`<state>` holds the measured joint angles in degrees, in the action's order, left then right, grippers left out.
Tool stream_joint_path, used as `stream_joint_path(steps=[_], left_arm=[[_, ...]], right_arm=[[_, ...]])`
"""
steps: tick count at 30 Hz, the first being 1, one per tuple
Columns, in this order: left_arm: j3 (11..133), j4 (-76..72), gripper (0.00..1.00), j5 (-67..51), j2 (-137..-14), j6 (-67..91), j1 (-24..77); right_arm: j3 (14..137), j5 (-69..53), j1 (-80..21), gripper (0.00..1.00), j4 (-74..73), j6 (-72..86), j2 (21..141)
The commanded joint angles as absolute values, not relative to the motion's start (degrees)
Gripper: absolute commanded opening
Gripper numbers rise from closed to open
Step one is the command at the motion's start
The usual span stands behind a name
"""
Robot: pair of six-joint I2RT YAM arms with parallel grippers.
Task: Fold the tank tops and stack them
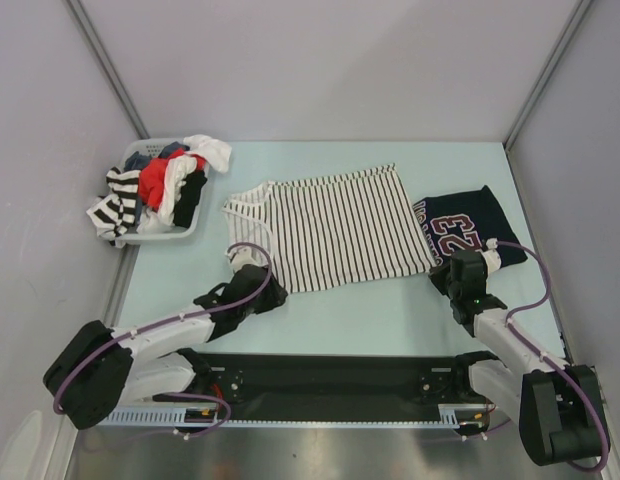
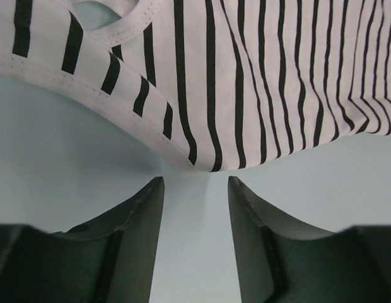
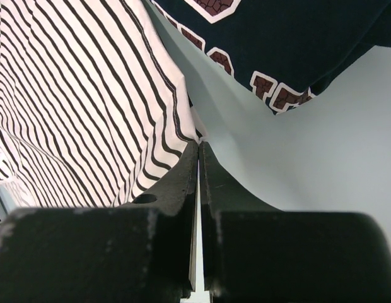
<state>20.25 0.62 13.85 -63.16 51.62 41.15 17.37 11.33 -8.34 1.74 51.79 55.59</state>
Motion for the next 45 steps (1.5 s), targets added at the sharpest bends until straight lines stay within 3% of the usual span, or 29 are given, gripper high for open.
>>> stream_joint_path(steps=[1,2,5,7,11,16,21,22,23,34,45], left_arm=[[21.0,-3.3,0.49,14.0,-66.2,52.6,41.8],[21.1,-3.7,0.43,13.8,-66.7,52.6,41.8],[21.3,-4.3,0.40,14.1,-68.5,52.6,42.0],[21.4,-4.6,0.40,14.5,-69.0,52.6,42.0],[22.7,-3.8,0.52,15.6,-70.4,52.2,42.0],[24.0,-3.5,0.47,15.8,-72.5,51.1,42.0],[25.7,-2.8,0.26,16.7,-75.1,50.1,42.1],[25.8,-2.9,0.19,16.8,-75.5,49.8,42.1],[26.5,-2.6,0.00,17.0,-75.9,49.6,42.1],[33.0,18.3,0.00,19.9,-67.0,43.6,42.1],[29.8,24.4,0.00,14.0,-59.4,44.4,42.0]], right_arm=[[17.7,13.0,-8.5,0.00,2.5,51.0,55.8],[17.7,13.1,-8.5,0.00,2.5,51.1,55.7],[17.7,12.8,-8.6,0.00,2.5,51.0,55.9],[17.8,12.7,-8.5,0.00,2.6,50.9,56.0],[17.8,12.3,-8.5,0.00,3.0,50.8,56.3],[17.8,11.8,-8.5,0.00,3.2,50.7,56.4],[17.8,11.6,-8.5,0.00,3.3,50.5,56.2],[17.8,11.7,-8.5,0.00,3.3,50.4,56.0],[17.8,11.6,-8.5,0.00,3.1,50.3,55.9],[20.9,11.6,-10.0,0.00,-12.1,50.6,53.8],[22.1,14.0,-14.0,0.00,-25.8,50.5,51.2]])
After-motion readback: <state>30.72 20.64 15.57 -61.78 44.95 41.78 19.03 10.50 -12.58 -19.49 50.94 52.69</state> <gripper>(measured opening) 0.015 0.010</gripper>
